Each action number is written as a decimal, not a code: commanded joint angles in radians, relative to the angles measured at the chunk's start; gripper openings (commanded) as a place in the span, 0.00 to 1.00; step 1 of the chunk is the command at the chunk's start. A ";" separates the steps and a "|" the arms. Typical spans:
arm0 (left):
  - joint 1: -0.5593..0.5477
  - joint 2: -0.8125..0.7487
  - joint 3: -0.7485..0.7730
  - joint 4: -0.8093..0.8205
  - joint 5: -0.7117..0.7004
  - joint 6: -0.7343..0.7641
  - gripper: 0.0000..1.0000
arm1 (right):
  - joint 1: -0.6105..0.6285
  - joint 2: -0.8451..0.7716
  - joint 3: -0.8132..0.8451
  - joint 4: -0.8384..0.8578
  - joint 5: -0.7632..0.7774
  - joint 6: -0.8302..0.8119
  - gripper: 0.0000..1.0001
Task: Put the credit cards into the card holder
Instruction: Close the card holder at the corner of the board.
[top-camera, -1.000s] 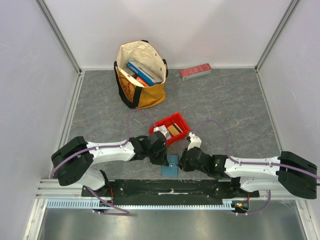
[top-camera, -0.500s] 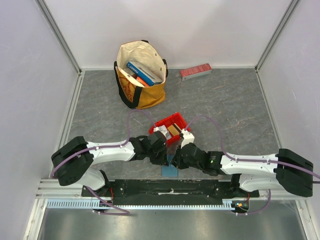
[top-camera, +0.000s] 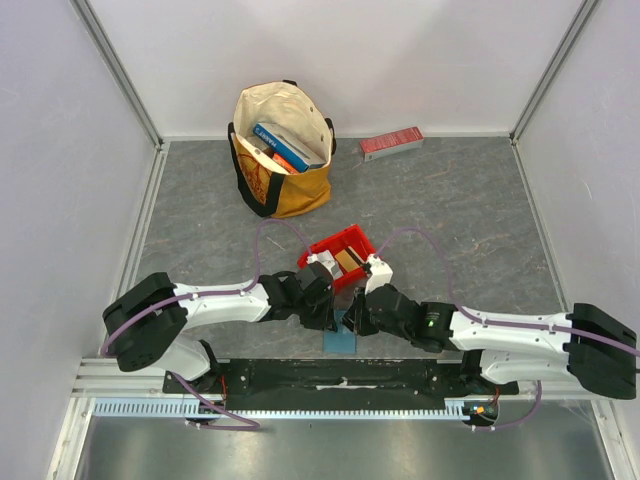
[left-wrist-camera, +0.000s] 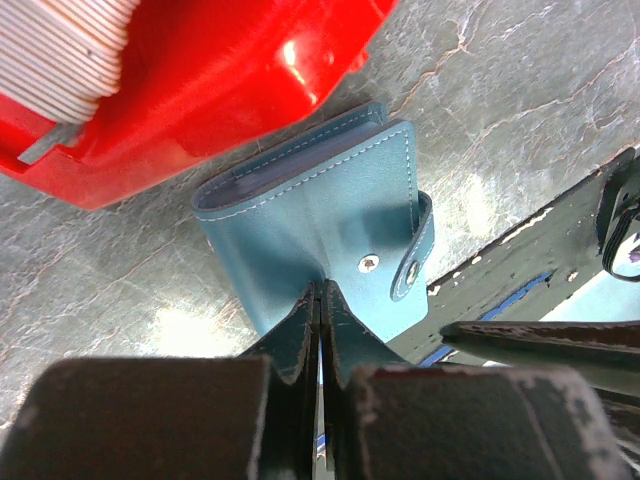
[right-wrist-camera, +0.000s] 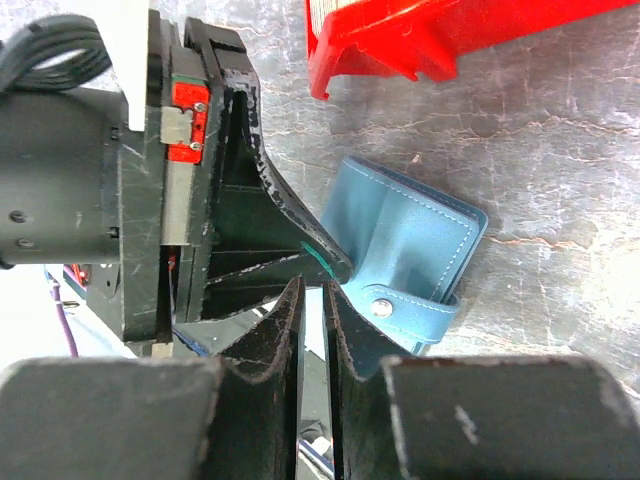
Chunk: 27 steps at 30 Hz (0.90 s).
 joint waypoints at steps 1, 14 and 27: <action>-0.002 0.024 -0.013 0.005 -0.007 -0.009 0.02 | 0.006 -0.042 0.001 -0.059 0.046 0.016 0.18; -0.001 0.026 -0.006 0.013 -0.001 -0.002 0.02 | 0.006 -0.126 -0.053 -0.127 0.115 0.073 0.18; -0.002 0.019 -0.007 0.008 -0.004 -0.002 0.02 | 0.006 -0.121 -0.031 -0.190 0.154 0.126 0.19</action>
